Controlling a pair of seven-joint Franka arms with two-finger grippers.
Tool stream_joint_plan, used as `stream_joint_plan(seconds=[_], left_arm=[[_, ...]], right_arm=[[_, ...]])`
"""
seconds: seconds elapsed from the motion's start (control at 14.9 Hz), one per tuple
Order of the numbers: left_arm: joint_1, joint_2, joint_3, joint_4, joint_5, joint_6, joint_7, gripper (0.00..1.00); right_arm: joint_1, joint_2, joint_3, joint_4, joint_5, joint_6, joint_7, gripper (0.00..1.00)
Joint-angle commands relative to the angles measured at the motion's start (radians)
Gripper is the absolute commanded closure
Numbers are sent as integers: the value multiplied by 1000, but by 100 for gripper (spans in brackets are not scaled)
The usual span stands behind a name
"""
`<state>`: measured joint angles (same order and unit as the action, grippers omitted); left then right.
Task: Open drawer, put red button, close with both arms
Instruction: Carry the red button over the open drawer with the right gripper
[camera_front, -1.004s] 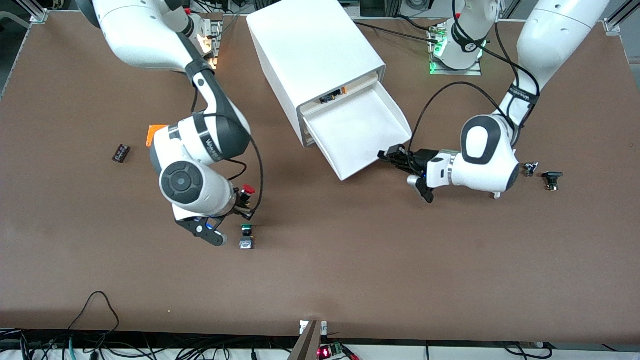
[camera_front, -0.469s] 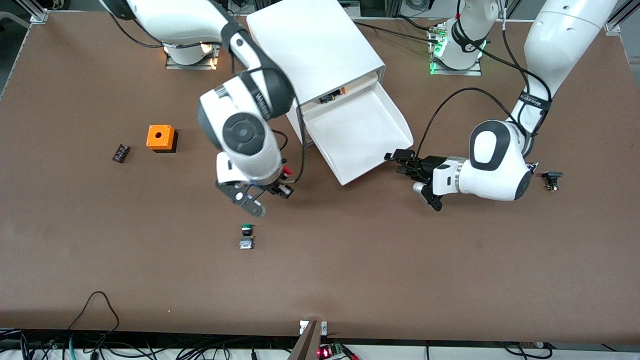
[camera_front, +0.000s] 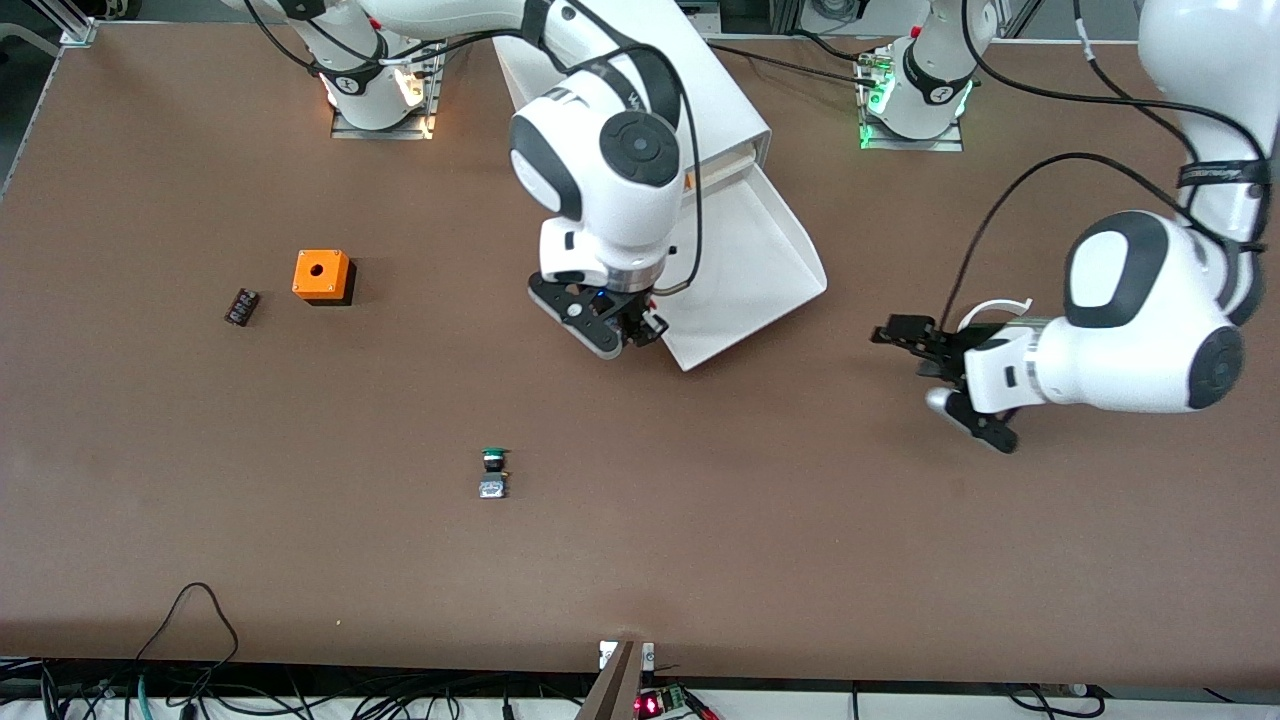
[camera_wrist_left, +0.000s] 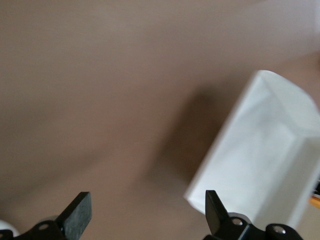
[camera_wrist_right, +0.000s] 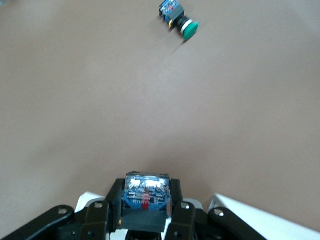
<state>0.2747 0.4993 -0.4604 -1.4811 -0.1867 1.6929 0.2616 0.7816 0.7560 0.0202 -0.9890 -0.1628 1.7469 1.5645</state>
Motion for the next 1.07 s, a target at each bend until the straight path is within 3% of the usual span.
stream_joint_plan(seconds=[0.0, 0.27, 0.4, 0.8, 1.0], left_arm=[[-5, -18, -7, 61, 163, -29, -141, 0], [-2, -47, -7, 143, 354, -36, -173, 0], [47, -38, -10, 174, 346, -35, -171, 0], [44, -9, 0, 196, 362, -32, -192, 0], [43, -5, 5, 194, 414, -30, -347, 0]], right_arm=[[51, -6, -11, 4, -17, 48, 144, 100], [96, 22, -13, 3, -18, 163, 311, 100], [105, 42, -11, 3, -20, 209, 362, 100], [128, 112, -11, 3, -83, 286, 465, 100], [134, 118, -13, 1, -86, 295, 488, 100]])
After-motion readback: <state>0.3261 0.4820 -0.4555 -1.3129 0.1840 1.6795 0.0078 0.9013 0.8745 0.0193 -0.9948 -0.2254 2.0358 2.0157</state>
